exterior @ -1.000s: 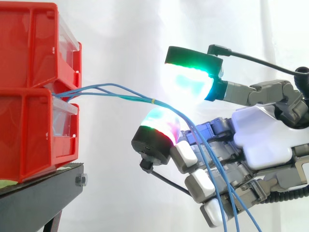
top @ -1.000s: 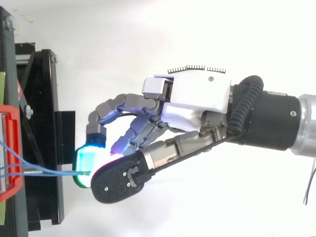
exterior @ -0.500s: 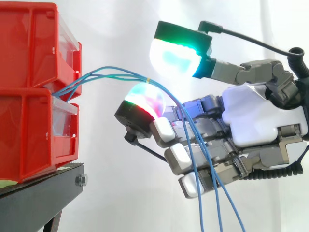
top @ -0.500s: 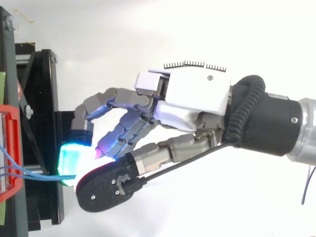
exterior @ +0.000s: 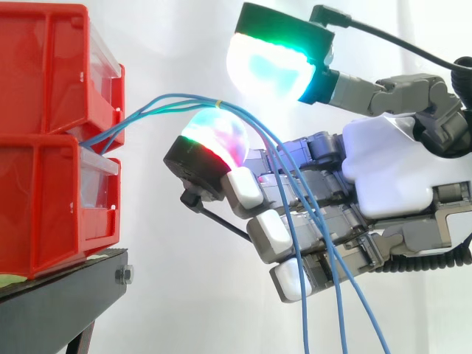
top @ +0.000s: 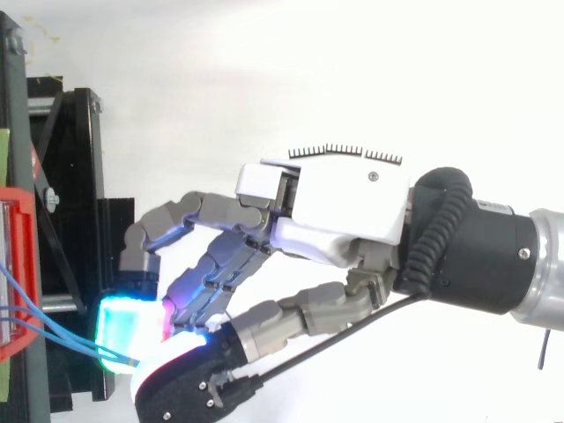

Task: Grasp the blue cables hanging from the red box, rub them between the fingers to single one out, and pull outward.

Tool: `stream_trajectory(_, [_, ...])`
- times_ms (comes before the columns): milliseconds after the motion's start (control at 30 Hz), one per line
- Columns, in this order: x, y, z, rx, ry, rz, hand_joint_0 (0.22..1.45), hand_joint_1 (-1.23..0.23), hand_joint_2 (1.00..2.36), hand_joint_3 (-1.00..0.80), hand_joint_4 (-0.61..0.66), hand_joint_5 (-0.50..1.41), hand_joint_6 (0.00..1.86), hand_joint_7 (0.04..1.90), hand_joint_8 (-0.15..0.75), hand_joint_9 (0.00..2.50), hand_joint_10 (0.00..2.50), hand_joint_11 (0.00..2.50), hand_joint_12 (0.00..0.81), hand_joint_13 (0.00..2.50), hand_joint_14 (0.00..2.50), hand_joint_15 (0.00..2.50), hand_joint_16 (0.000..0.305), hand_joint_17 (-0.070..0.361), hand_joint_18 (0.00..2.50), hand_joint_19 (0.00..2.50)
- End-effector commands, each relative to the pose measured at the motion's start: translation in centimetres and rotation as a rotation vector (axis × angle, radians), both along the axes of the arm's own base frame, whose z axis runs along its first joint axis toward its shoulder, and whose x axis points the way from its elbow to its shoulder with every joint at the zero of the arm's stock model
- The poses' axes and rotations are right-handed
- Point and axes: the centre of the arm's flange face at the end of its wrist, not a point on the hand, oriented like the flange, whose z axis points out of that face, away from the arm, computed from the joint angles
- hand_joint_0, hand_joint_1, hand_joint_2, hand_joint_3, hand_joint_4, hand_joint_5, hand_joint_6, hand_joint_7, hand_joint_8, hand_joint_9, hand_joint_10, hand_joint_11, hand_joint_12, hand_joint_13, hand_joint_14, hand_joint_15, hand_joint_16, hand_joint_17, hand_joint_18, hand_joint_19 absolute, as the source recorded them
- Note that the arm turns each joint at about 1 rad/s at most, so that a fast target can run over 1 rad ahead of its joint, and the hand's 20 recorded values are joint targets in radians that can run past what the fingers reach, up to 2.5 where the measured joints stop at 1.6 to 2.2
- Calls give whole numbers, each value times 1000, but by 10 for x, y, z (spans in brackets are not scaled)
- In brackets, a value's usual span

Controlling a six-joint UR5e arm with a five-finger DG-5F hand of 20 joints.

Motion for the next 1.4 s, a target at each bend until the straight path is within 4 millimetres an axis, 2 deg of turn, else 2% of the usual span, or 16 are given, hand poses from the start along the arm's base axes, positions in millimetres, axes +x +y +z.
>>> stream_trajectory(0, [0,5,-1,4,2,8,606,-789,1006,-431,130,-194,850,987,254,849,17,675,382,908,22,728,52,116,719,707])
stream_trajectory(300, [-1,29,-2,207,-12,83,572,-699,1025,-147,-5,-170,886,1123,257,919,17,663,389,930,22,739,52,117,729,727])
stream_trajectory(733, [-4,34,-5,240,12,97,566,-584,1018,-137,-16,-138,838,1124,256,1000,16,603,416,957,20,728,58,130,735,726])
stream_trajectory(967, [-5,34,-5,238,18,93,571,-446,1018,-164,36,-118,785,1104,240,1015,14,574,416,949,20,736,57,129,699,754])
stream_trajectory(1067, [-5,33,-5,238,18,92,561,-407,1018,-227,48,-110,754,1165,240,1018,17,587,406,935,21,746,55,124,662,783])
stream_trajectory(1300, [-5,34,-5,240,18,96,484,-430,1000,-498,116,-107,765,1145,295,1053,14,602,442,974,20,739,62,139,729,754])
stream_trajectory(1367, [-4,34,-5,242,17,97,469,-458,1000,-500,129,-108,777,1132,302,1058,16,610,448,989,20,742,63,142,751,746])
